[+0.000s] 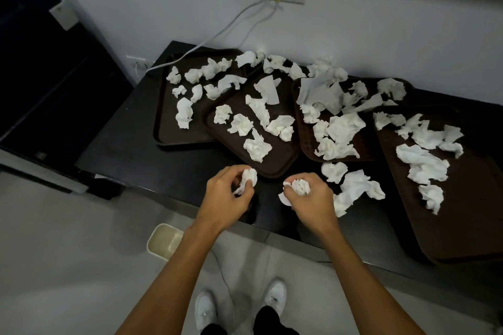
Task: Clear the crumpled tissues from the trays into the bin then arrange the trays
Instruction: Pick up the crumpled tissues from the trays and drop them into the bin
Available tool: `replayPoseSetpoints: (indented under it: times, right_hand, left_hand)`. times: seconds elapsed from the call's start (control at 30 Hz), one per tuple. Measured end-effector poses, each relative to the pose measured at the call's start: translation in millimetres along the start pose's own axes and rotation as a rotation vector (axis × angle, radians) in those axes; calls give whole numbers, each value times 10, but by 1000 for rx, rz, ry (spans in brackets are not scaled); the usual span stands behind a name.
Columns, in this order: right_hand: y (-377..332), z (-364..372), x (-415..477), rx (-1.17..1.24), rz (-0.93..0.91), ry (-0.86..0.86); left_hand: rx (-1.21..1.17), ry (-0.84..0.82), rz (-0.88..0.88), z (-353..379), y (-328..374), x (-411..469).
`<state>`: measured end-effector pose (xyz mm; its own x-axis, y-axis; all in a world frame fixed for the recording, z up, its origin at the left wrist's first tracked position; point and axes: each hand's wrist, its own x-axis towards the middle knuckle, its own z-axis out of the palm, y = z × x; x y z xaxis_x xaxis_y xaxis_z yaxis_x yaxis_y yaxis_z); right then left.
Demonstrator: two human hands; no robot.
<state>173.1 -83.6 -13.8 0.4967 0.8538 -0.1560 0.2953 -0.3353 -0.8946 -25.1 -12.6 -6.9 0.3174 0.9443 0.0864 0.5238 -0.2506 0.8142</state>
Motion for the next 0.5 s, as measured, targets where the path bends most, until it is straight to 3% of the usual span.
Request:
replayPoseSetpoints:
  times: [0.23, 0.5]
  right_hand:
    - [-271, 541, -280, 45, -44, -104]
    - [-421, 1644, -743, -4, -77, -229]
  left_hand:
    - [-29, 84, -46, -503, -335, -325]
    - [4, 105, -178, -1235, -1186, -840]
